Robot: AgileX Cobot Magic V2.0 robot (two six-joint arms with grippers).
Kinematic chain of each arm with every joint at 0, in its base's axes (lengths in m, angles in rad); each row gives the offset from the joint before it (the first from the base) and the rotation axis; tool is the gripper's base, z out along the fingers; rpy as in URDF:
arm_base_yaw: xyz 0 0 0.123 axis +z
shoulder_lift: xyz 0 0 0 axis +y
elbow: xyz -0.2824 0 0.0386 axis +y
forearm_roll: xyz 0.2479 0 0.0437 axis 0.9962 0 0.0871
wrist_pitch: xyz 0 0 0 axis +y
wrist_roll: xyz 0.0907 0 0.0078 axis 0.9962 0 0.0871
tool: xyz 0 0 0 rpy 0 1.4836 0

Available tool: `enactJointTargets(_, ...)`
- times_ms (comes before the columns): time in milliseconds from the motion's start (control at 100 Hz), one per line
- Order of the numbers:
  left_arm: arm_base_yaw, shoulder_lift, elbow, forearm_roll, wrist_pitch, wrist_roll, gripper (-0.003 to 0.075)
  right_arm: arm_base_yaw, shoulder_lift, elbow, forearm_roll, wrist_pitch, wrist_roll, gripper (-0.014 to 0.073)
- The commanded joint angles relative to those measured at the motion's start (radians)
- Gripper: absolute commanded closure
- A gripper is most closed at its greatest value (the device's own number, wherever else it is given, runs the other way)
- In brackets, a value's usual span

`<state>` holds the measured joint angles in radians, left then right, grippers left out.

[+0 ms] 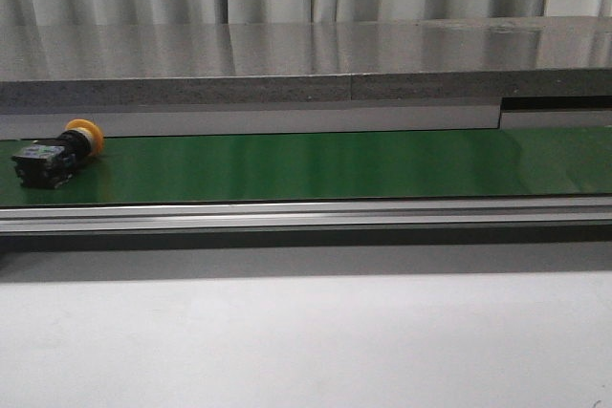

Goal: Move button from left to right

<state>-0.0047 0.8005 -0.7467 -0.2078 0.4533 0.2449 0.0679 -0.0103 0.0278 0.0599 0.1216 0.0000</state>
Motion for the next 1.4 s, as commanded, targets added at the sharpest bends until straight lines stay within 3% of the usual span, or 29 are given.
enactJointTargets(0,-0.007,-0.106,0.064,-0.019,-0.145,-0.001,0.0185,0.002,-0.022,-0.015,0.001,-0.083,-0.007,0.0662)
enactJointTargets(370,-0.007,-0.44,0.363,-0.019,-0.261,-0.001,0.0185,0.002,-0.022,-0.015,0.001,-0.083,-0.007,0.0662)
enactJointTargets(590,-0.007,-0.55,0.396,-0.019,-0.292,-0.001,0.0185,0.002,-0.022,-0.015,0.001,-0.083,-0.007,0.0662)
enactJointTargets(890,-0.007,-0.551,0.396,-0.019,-0.289,-0.001,0.0204,0.002,-0.022,-0.015,0.001,-0.083,-0.007,0.0662)
enactJointTargets(1030,-0.007,-0.551,0.396,-0.019,-0.287,-0.001,0.0344,0.002,-0.022,-0.015,0.001,-0.083,-0.007,0.0662)
enactJointTargets(1290,-0.007,-0.551,0.396,-0.019,-0.287,-0.001,0.0735,0.002,-0.022,-0.015,0.001,-0.083,-0.007,0.0662)
enactJointTargets(1390,-0.007,-0.551,0.396,-0.019,-0.287,-0.001,0.074,0.002,-0.022,-0.015,0.001,-0.086,-0.007,0.0662)
